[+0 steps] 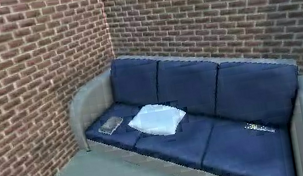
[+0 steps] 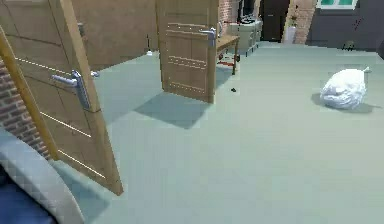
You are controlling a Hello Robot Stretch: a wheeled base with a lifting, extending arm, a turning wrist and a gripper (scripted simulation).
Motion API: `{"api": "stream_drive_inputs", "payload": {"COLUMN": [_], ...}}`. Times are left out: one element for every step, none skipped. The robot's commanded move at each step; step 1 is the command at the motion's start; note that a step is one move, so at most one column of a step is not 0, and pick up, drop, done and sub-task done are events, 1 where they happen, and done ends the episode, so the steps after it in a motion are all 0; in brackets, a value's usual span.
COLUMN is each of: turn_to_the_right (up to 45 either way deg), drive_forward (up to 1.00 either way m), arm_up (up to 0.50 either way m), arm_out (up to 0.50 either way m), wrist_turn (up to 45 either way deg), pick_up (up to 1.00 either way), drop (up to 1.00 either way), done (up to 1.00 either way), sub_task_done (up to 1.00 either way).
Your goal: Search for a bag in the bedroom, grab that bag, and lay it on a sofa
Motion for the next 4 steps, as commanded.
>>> {"api": "stream_drive_inputs", "payload": {"turn_to_the_right": [45.0,45.0,6.0,3.0], "drive_forward": [0.00,0.00,0.00,0.00], "arm_up": [0.00,0.00,0.00,0.00], "arm_out": [0.00,0.00,0.00,0.00], "wrist_turn": [0.0,0.0,0.0,0.0], "pick_up": [0.00,0.00,0.00,0.00], "drop": [0.00,0.00,0.00,0.00], "done": [0.00,0.00,0.00,0.00], "sub_task_done": [0.00,0.00,0.00,0.00]}}
